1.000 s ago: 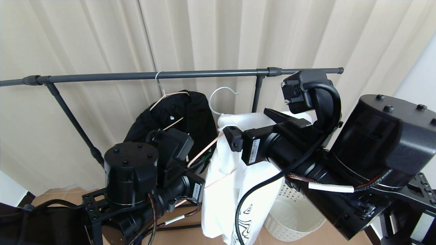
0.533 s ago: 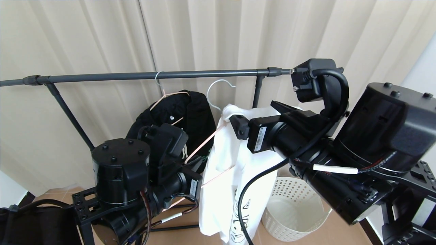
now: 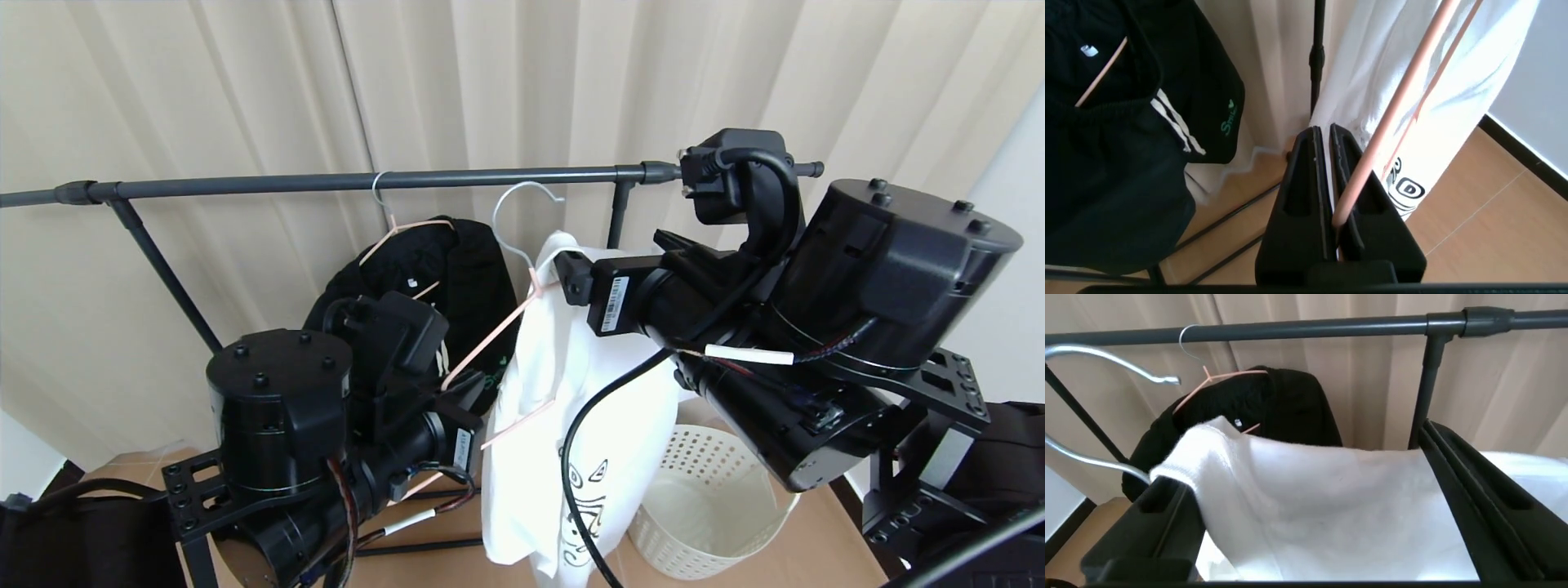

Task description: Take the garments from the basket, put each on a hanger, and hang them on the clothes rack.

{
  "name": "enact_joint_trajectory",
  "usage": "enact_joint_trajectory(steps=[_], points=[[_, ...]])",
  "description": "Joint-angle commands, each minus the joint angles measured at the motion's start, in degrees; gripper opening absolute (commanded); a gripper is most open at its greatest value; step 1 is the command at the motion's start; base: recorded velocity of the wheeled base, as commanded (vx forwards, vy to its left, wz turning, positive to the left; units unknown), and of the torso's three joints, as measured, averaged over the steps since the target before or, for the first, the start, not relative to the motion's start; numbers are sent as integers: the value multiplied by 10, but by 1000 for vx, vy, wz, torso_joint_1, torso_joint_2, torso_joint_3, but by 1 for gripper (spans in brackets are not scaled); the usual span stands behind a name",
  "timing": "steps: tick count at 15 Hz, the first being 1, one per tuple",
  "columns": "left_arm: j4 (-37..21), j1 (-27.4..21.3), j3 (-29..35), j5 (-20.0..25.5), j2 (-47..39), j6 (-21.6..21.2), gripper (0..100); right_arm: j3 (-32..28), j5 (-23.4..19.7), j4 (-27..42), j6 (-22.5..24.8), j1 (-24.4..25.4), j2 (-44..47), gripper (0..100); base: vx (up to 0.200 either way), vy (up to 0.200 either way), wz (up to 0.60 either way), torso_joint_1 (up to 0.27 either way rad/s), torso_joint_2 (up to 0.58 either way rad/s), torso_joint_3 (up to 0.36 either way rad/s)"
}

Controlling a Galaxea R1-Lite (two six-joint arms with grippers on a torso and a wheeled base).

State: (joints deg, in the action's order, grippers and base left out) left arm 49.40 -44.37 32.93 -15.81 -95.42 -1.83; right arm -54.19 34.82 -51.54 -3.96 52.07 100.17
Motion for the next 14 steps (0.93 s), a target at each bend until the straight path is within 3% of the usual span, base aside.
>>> enact_joint_trajectory(steps=[1, 14], points=[[0, 0, 1, -1, 1, 1, 0, 4, 1, 0, 0, 1, 6, 100, 0, 0, 0, 0, 0, 0], [-1, 31, 35, -12, -24, 12, 0, 30, 3, 0, 19, 10, -9, 100, 0, 0, 0, 0, 0, 0]])
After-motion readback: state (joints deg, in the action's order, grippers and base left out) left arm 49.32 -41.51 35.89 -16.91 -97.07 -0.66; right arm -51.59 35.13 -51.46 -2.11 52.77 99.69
